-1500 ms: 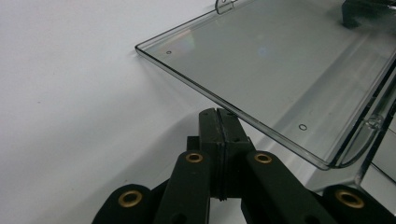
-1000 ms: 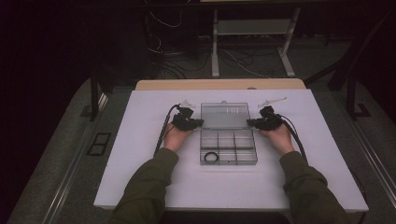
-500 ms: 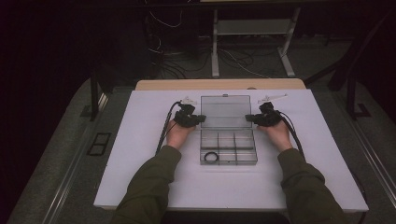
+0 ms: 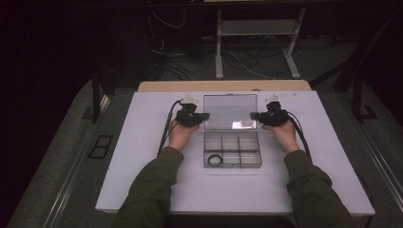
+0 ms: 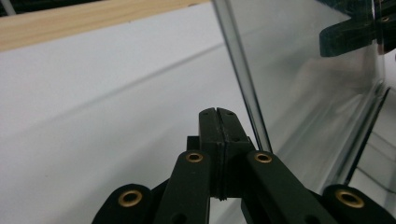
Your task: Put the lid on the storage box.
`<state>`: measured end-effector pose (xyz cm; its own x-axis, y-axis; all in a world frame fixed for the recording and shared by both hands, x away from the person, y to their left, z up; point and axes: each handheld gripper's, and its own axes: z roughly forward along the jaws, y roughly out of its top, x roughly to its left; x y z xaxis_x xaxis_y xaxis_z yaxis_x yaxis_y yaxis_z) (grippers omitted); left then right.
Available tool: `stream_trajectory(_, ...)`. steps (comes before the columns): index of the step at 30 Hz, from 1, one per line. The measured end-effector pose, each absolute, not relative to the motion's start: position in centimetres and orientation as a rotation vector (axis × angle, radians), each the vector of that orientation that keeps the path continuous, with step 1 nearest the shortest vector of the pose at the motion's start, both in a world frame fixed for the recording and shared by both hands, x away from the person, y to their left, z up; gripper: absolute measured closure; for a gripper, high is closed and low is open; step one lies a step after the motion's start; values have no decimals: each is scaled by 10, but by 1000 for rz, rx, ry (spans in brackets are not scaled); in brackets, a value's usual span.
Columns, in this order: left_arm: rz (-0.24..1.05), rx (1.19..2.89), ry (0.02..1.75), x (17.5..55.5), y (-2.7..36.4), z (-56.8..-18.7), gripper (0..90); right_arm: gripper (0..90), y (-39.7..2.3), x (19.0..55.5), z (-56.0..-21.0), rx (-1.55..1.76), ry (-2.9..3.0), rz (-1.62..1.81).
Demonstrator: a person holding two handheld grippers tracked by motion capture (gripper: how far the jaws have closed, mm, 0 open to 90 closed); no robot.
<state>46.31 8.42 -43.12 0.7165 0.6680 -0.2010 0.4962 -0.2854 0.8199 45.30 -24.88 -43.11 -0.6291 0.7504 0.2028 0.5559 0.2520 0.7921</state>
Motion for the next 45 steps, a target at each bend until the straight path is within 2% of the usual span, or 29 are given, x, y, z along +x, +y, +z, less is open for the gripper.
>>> stream_trajectory(23,258,1888,850,453,91,-405,883,896,-251,444,-405,1163,2257,1418)
stream_trajectory(30,287,1885,856,446,110,-396,826,896,-252,442,-402,1156,2252,1434)
stream_trajectory(37,297,1874,835,431,124,-385,715,896,-252,440,-400,1157,2255,1432)
stream_trajectory(42,268,1866,787,425,122,-378,620,895,-252,439,-398,1146,2255,1437)
stream_trajectory(45,276,1852,779,424,120,-376,613,896,-253,437,-396,1151,2249,1436)
